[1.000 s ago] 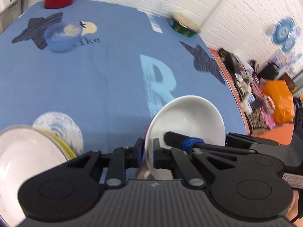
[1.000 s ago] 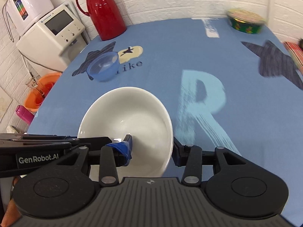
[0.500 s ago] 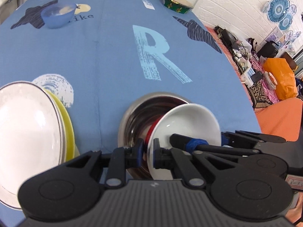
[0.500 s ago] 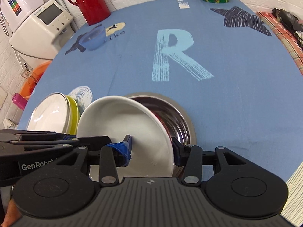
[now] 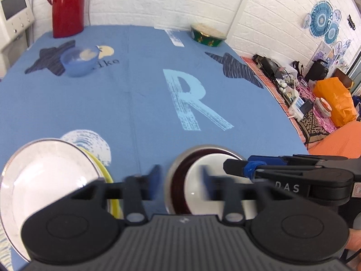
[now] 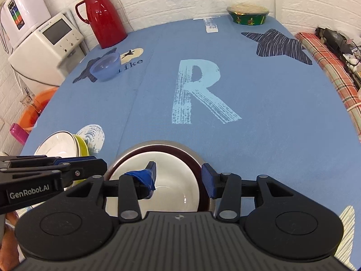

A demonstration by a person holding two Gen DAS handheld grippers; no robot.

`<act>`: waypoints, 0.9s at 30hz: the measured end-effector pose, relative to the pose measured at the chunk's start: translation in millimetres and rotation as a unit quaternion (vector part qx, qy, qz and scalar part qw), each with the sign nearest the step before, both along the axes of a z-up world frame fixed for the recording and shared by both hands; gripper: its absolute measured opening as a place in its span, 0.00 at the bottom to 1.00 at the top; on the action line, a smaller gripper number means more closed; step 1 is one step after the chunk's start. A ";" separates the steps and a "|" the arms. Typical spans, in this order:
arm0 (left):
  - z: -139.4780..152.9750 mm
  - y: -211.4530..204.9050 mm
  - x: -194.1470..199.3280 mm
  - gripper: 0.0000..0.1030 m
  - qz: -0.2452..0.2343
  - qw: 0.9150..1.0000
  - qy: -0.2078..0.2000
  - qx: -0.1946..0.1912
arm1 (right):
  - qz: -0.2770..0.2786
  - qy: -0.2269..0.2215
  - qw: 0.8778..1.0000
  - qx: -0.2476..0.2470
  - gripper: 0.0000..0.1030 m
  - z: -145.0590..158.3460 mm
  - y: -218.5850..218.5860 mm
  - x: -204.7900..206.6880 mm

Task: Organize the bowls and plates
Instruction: 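Move both tools to the blue plastic bowl and close the right tool on its rim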

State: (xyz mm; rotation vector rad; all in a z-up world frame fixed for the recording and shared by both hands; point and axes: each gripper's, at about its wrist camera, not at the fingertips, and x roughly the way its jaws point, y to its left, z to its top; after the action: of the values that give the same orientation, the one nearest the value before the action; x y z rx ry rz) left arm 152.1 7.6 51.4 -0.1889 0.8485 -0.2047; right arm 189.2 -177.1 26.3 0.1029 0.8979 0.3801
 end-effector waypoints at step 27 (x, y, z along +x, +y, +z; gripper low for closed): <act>-11.5 136.6 75.3 0.65 0.112 0.993 -0.011 0.043 | 0.058 0.033 0.998 0.012 0.30 -6.4 96.2 87.0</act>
State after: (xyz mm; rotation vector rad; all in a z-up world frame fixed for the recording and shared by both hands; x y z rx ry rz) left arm 227.4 144.2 40.0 -0.1982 0.8060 0.0397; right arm 276.2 -80.9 19.9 0.0858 0.9668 0.4980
